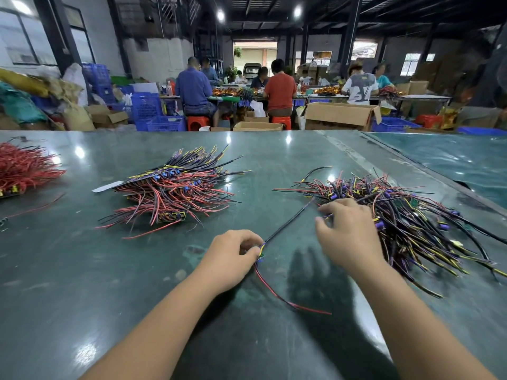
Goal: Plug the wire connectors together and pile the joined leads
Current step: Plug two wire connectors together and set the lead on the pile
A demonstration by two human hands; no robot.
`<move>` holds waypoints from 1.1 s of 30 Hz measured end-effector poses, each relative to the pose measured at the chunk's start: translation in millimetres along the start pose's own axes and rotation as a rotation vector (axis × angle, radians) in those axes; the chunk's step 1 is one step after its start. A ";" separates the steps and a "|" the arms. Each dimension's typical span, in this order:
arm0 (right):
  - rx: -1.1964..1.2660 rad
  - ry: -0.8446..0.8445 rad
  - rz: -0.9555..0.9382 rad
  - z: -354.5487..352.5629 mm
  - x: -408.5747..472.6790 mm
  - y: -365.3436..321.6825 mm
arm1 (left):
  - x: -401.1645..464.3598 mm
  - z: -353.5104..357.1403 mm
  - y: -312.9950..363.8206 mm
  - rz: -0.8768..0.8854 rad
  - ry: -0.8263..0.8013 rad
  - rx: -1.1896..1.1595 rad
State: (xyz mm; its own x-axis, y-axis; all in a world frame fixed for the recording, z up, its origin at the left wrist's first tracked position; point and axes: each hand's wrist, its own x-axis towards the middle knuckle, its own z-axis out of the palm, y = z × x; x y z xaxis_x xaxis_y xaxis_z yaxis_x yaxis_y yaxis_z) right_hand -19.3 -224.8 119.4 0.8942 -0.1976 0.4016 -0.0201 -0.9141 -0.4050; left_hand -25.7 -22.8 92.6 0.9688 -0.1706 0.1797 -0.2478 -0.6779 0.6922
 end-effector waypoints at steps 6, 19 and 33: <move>0.174 -0.251 -0.088 12.0 -13.5 -15.2 | 6.9 -1.0 -8.0 -0.079 0.146 -0.187; 0.399 -0.079 -0.334 12.5 -30.6 -37.2 | 13.8 -23.2 5.6 -0.096 0.499 -1.247; 0.761 -0.283 -0.171 20.5 -33.1 -48.8 | 0.3 -14.7 11.2 -0.116 0.014 -1.039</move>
State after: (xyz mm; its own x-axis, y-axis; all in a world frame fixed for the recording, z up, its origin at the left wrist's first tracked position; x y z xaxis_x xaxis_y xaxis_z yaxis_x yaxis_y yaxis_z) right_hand -38.7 -166.4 109.0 0.9381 0.1119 0.3277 0.3438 -0.4137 -0.8430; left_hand -28.3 -19.9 110.7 0.9884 -0.1311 0.0768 -0.0405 0.2598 0.9648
